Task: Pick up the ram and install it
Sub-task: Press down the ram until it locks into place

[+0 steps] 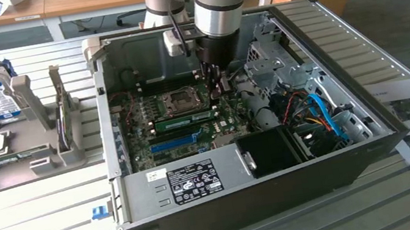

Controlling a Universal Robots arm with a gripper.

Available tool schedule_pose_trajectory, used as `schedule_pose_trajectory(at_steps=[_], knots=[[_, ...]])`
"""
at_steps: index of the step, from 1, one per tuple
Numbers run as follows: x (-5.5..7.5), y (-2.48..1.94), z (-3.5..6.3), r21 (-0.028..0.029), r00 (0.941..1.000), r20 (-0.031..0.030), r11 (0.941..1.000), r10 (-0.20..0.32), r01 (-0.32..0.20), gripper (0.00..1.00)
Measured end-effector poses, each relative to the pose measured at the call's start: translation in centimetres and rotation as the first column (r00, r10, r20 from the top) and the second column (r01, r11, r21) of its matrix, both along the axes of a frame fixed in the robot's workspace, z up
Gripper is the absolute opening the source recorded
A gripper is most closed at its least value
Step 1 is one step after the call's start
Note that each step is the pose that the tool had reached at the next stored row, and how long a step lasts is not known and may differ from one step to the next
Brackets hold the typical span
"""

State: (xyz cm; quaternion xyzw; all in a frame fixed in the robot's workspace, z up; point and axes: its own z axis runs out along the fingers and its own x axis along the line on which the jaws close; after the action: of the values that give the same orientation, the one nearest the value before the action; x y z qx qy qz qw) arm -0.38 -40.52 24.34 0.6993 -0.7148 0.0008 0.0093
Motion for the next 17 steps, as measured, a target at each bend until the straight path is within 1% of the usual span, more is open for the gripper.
schedule_pose_trajectory(at_steps=[9,17], knots=[[-0.3,0.00,0.00,-0.0001,1.0000,-0.0001,1.0000,0.000,0.000,0.09],[-1.5,0.00,0.00,-0.0001,1.0000,0.0000,1.0000,0.000,0.000,0.09]])
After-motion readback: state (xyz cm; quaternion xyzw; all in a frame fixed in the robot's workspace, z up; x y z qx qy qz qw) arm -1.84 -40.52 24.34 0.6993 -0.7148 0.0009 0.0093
